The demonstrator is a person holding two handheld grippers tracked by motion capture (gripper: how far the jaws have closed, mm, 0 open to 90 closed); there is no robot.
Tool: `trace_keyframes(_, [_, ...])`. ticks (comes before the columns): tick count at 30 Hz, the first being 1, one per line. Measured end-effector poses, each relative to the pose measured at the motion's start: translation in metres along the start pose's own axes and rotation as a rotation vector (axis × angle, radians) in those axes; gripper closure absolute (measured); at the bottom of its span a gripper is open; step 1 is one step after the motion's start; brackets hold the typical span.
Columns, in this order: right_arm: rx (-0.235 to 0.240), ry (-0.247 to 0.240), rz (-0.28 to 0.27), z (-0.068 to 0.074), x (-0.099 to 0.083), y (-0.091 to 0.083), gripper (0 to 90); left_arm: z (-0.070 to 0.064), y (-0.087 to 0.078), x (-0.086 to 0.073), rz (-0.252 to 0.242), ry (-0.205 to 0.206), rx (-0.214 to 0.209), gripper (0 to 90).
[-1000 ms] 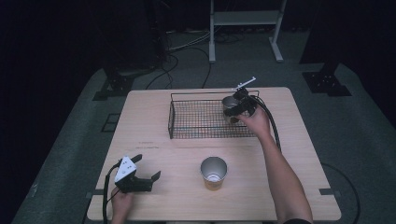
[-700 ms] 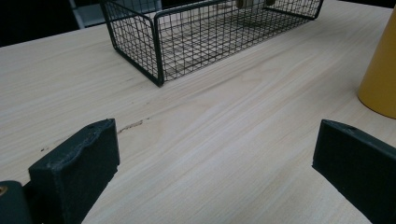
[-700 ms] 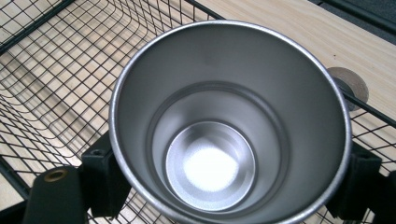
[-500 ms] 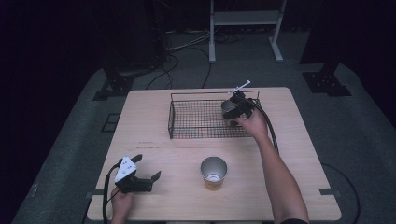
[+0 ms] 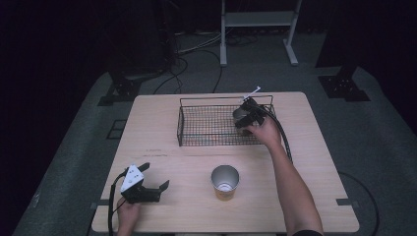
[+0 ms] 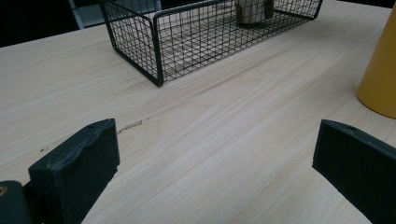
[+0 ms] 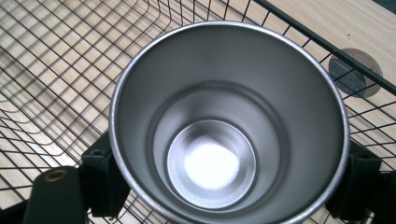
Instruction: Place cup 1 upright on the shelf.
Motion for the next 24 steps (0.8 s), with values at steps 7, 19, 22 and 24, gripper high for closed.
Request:
trace_keyframes(7, [-0.019,-0.022,0.028,0.0014,-0.0031,0.0022,17.2,0.0004,0.0000,0.0001,-0.001,-0.002,0.000,0.0])
trace_keyframes(19, [-0.021,-0.005,-0.009,-0.0016,-0.0097,-0.0018,12.3,0.0002,0.0001,0.0000,0.001,0.001,0.000,0.0])
trace_keyframes(22, [-0.020,-0.006,-0.021,-0.0003,-0.0083,-0.0044,12.0,0.0002,0.0002,0.0000,0.001,0.000,0.000,0.0])
trace_keyframes(24, [-0.019,-0.009,-0.022,0.0007,-0.0081,-0.0052,11.5,0.0003,0.0002,0.0000,0.001,-0.001,0.000,0.0])
Point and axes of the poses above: each handheld gripper's, and its own axes: y roughly forward along the jaws, x roughly out of its top, z roughly to its left, the point moved 9 cm from there along y, roughly forward along the jaws, and after that the axes turned 5 degrees about x, right-handed, at the moved point
